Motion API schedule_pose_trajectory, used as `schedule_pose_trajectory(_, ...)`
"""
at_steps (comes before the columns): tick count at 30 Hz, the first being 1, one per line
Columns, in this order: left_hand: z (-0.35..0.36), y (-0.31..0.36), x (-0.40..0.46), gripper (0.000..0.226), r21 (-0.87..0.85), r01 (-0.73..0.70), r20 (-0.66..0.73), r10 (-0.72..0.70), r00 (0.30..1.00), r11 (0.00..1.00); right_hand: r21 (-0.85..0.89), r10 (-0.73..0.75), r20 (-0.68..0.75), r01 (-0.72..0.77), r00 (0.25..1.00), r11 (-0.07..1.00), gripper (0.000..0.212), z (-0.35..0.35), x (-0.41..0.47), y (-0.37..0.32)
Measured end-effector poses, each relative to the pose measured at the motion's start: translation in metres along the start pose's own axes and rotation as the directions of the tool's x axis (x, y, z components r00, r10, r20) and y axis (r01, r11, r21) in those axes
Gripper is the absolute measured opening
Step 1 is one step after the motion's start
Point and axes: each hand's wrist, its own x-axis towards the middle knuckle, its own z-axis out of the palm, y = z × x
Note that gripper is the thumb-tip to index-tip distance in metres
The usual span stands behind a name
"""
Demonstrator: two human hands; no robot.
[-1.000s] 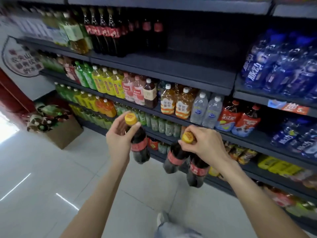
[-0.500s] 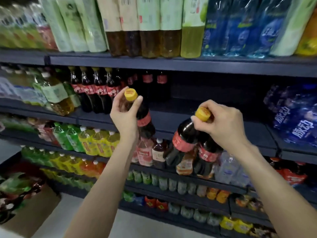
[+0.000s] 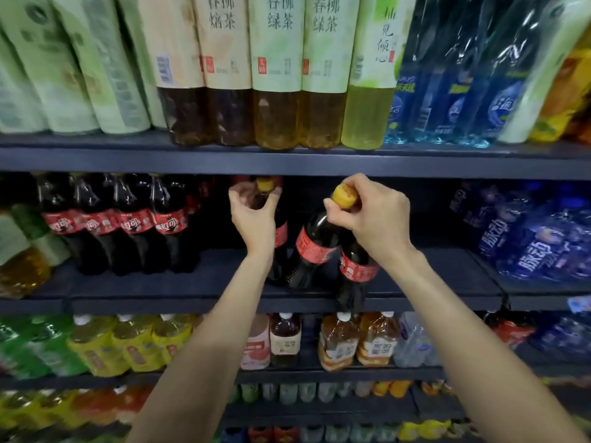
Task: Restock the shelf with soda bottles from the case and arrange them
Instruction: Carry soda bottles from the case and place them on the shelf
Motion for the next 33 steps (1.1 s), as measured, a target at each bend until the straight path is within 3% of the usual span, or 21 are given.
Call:
schedule_pose_trajectory(5, -0.004, -0.015, -0.007, 0.048, 0.223, -0.055, 0.184, 0.013, 0.983, 0.973, -0.071, -0.019, 0.013, 0.020, 1.000, 0.997, 0.043, 0.020, 0.004, 0.013)
schedule_pose_trajectory(10, -0.043, -0.056, -0.023, 0.102, 0.424, -0.190, 0.439, -0.017, 0.898, 0.886, -0.083, -0.039, 0.016, 0.040, 0.999, 0.996, 0.042, 0.029, 0.002, 0.027)
schedule_pose_trajectory(14, -0.055, -0.067, -0.028, 0.114, 0.642, -0.264, 0.406, -0.028, 0.913, 0.720, -0.066, -0.053, 0.001, 0.053, 0.999, 0.996, 0.042, 0.033, 0.002, 0.032)
schedule_pose_trajectory(19, -0.030, -0.079, 0.002, 0.107, 0.706, -0.176, 0.259, -0.019, 0.966, 0.686, -0.112, -0.085, 0.013, 0.086, 0.996, 0.990, 0.046, 0.037, 0.003, 0.035)
schedule_pose_trajectory(26, -0.012, -0.087, 0.029, 0.101, 0.700, -0.038, 0.190, -0.135, 0.972, 0.713, -0.119, -0.172, -0.009, 0.170, 0.985, 0.978, 0.045, 0.046, 0.004, 0.025)
schedule_pose_trajectory(28, -0.013, -0.076, 0.012, 0.091, 0.679, -0.045, 0.170, -0.098, 0.981, 0.733, -0.101, -0.177, -0.016, 0.175, 0.984, 0.979, 0.045, 0.048, 0.004, 0.022)
schedule_pose_trajectory(30, -0.019, -0.058, -0.016, 0.065, 0.522, -0.020, 0.173, -0.082, 0.982, 0.853, -0.088, -0.179, -0.022, 0.177, 0.984, 0.980, 0.045, 0.050, 0.004, 0.021)
schedule_pose_trajectory(33, -0.033, -0.025, -0.060, 0.068, 0.203, 0.010, 0.452, -0.103, 0.886, 0.979, -0.078, -0.174, -0.039, 0.170, 0.984, 0.982, 0.045, 0.048, 0.004, 0.021)
